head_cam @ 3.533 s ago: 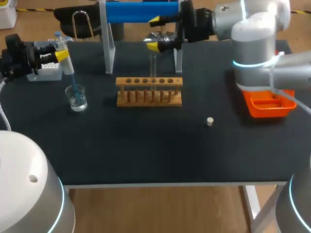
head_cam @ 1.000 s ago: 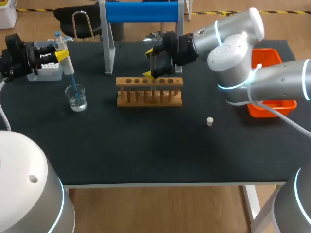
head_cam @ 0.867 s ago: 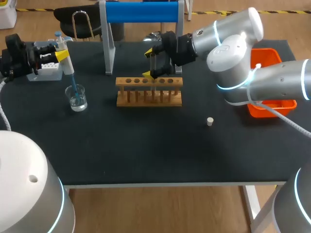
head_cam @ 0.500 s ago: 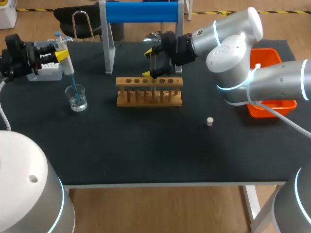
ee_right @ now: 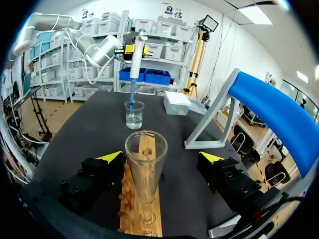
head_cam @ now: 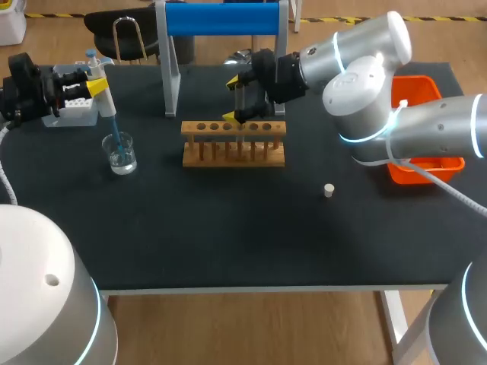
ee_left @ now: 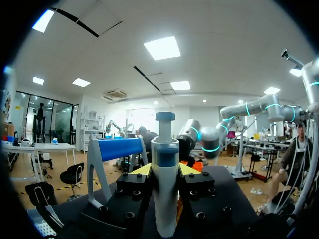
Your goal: Invert the test tube, pick up the pipette, mount the tip to pipette, aspirate from beaker and dispense into the tube, eject the tip, return the pipette, and cap with the stopper.
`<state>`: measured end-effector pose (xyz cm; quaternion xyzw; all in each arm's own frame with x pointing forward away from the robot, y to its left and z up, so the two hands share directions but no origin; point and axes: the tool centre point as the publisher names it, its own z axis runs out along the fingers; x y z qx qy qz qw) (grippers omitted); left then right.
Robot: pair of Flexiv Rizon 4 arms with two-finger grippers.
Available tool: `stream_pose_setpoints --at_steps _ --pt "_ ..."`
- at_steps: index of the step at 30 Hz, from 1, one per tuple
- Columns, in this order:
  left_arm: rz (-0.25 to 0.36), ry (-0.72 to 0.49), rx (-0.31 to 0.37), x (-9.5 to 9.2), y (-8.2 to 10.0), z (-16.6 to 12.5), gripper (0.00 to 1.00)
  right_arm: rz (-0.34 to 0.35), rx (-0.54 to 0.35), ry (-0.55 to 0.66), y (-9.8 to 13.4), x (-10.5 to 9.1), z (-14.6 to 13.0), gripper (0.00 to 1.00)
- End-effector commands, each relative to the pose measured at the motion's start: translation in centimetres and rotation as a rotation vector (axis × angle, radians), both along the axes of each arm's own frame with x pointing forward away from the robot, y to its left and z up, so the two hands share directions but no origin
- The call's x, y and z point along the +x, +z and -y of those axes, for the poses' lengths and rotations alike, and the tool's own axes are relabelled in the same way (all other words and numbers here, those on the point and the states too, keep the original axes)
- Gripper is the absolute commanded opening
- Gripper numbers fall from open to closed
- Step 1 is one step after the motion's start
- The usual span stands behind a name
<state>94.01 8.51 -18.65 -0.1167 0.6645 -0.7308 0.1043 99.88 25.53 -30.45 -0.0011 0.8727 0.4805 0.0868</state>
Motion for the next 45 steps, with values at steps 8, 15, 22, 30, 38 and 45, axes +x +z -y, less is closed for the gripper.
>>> stream_pose_setpoints --at_steps 8,15,22,30,38,45 --pt "0.000 -0.006 -0.001 0.1 0.0 -0.2 0.00 0.000 0.000 0.001 0.0 0.0 0.0 1.00" --pt "0.000 -0.006 -0.001 0.1 0.0 -0.2 0.00 0.000 0.000 0.001 0.0 0.0 0.0 1.00" --pt "0.005 0.000 0.006 -0.5 0.6 0.1 0.00 0.000 0.000 0.001 0.0 0.0 0.0 1.00" --pt "0.026 0.005 0.035 -1.1 2.2 0.5 0.00 0.000 0.000 0.001 0.0 0.0 0.0 1.00" --pt "0.055 0.005 0.061 -1.1 4.1 0.9 0.00 0.000 0.000 0.001 0.0 0.0 0.0 1.00" --pt "0.068 0.003 0.093 -0.9 5.6 1.5 0.00 0.000 0.000 0.001 0.0 0.0 0.0 1.00"
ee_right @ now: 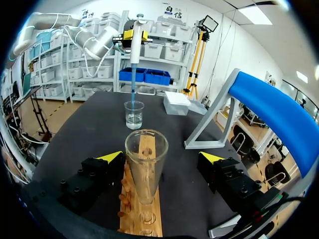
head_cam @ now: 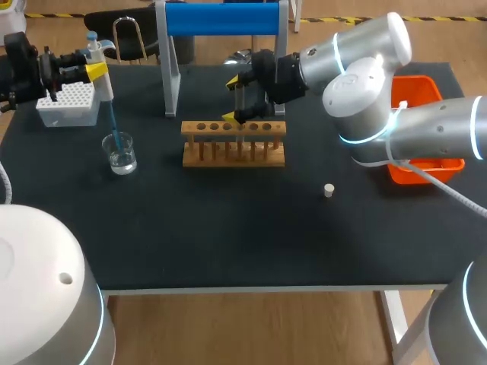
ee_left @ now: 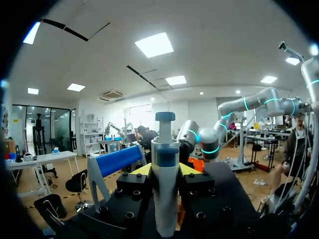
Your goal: Invert the test tube, pick up the pipette, mount the tip to pipette, aspirate from beaker and dispense into the tube, eject the tip, return the pipette, and cap with the stopper.
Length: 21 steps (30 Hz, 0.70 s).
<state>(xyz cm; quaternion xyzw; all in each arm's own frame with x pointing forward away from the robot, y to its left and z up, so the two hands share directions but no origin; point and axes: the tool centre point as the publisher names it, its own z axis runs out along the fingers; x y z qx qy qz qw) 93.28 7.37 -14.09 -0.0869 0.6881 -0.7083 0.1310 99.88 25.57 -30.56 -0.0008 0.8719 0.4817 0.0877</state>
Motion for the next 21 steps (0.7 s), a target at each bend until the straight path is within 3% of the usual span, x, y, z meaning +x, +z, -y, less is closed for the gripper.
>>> stream_pose_setpoints --at_steps 1,11,21 --pt "0.002 0.004 0.017 -0.2 1.3 0.5 0.00 -0.002 -0.003 0.002 0.1 0.0 0.1 1.00" --pt "0.050 -0.019 0.044 0.4 4.3 2.3 0.00 -0.002 -0.003 0.002 0.1 0.0 0.1 1.00" --pt "0.067 -0.091 0.041 1.1 6.8 5.9 0.00 -0.002 -0.003 0.002 0.1 0.0 0.1 1.00"
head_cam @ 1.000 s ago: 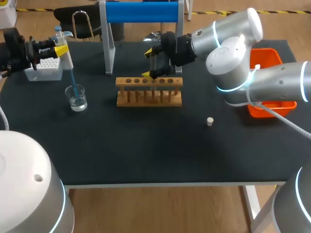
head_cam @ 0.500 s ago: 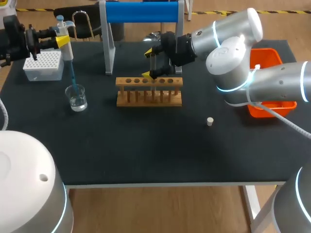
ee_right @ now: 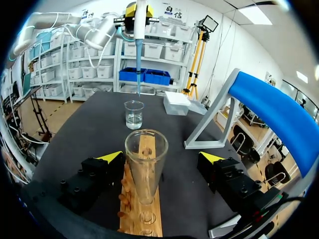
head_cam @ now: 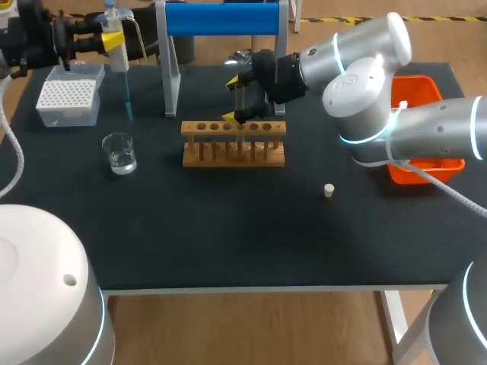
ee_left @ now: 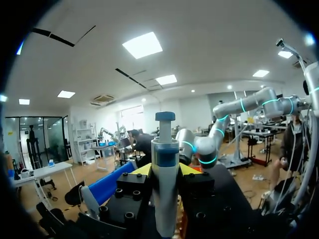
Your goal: Invert the test tube, pick up the pipette, mount the tip to pipette, aspirate from beaker and dispense into the tube, eject the tip, return the pipette, and cap with the stopper.
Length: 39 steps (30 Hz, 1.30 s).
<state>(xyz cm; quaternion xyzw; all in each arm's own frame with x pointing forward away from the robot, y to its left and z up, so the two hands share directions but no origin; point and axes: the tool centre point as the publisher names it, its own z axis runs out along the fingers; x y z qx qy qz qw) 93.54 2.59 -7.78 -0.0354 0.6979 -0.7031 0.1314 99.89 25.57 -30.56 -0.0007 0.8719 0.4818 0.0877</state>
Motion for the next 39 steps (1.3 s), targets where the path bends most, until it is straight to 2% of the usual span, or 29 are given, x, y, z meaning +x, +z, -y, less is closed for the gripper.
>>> stream_pose_setpoints --at_steps 1,31,34,37,38,39 --pt "-0.009 -0.020 0.010 0.9 0.6 1.4 0.00 -0.002 -0.003 0.002 0.1 0.0 0.1 1.00" --pt "-0.009 -0.020 0.010 0.9 0.6 1.4 0.00 -0.002 -0.003 0.002 0.1 0.0 0.1 1.00" --pt "-0.008 -0.044 0.005 1.0 1.0 2.4 0.00 -0.002 -0.003 0.002 0.1 0.0 0.1 1.00" --pt "-0.037 -0.063 0.025 1.1 1.4 3.4 0.00 -0.002 -0.003 0.002 0.1 0.0 0.1 1.00" --pt "-0.030 -0.068 0.045 1.1 1.6 3.9 0.00 -0.002 -0.003 0.002 0.1 0.0 0.1 1.00" --pt "-0.014 -0.082 0.028 1.0 1.9 4.3 0.00 -0.002 -0.003 0.002 0.1 0.0 0.1 1.00"
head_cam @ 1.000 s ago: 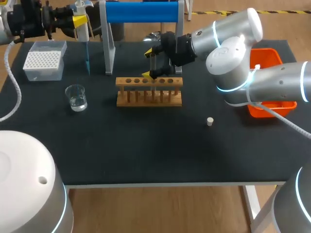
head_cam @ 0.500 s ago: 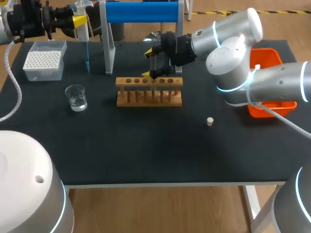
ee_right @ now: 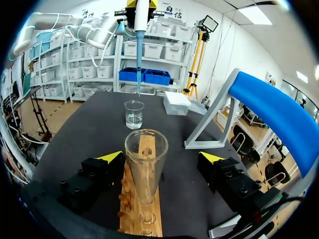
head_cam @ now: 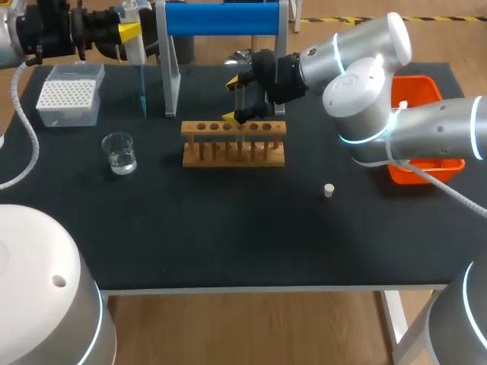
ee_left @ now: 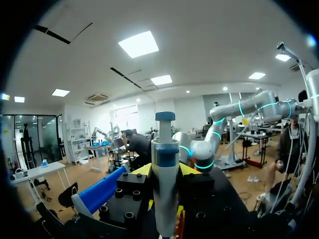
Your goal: Invert the test tube, pick up the pipette, mount the tip to pipette, aspirate from beaker and dispense into the tube, eject the tip, return the pipette, and cap with the stopper.
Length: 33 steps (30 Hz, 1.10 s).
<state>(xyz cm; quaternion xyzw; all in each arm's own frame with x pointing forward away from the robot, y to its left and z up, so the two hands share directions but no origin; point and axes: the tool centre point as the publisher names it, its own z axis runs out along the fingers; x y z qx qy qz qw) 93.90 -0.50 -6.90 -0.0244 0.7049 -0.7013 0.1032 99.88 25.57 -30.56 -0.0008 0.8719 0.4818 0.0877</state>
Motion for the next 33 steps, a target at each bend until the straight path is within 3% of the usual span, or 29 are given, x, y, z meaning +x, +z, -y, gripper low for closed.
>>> stream_pose_setpoints --at_steps 1,17,33 --pt "0.014 -0.030 0.016 0.6 1.3 1.6 0.00 -0.002 -0.003 0.002 0.1 0.0 0.1 1.00" --pt "0.054 -0.107 0.012 2.3 5.3 7.1 0.00 -0.002 -0.003 0.002 0.1 0.0 0.1 1.00" --pt "0.002 -0.187 -0.032 4.0 8.0 12.3 0.00 -0.002 -0.003 0.002 0.1 0.0 0.1 1.00"
